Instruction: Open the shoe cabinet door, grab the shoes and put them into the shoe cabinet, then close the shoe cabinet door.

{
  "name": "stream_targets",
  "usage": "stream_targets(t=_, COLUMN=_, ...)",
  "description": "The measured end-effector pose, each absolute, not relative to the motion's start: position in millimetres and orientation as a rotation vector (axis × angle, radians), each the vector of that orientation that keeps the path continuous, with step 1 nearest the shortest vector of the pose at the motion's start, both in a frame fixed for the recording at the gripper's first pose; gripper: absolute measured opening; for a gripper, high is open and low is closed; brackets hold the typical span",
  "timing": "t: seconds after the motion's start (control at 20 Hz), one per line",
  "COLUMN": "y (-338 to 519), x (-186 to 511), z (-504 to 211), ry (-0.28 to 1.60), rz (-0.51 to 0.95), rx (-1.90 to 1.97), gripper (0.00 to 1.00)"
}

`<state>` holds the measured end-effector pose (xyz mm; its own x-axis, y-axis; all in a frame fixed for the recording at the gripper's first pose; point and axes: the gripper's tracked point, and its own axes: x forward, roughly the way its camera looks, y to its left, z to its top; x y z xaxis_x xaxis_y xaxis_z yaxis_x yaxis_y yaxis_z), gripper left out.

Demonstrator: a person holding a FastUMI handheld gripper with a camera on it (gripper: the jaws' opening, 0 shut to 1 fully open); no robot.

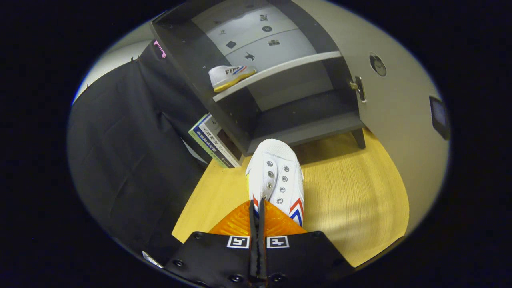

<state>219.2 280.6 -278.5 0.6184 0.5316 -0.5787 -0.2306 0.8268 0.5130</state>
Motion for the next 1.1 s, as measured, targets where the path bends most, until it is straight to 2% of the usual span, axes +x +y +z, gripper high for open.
stream_targets(t=0.8, y=279.9, x=358.5, z=-140.8, ry=0.49, rz=0.431, rx=0.466, gripper=0.01)
stream_targets(t=1.1, y=276.2, x=425.2, z=-111.5, ry=0.42, rz=0.397, rx=0.478, gripper=0.01)
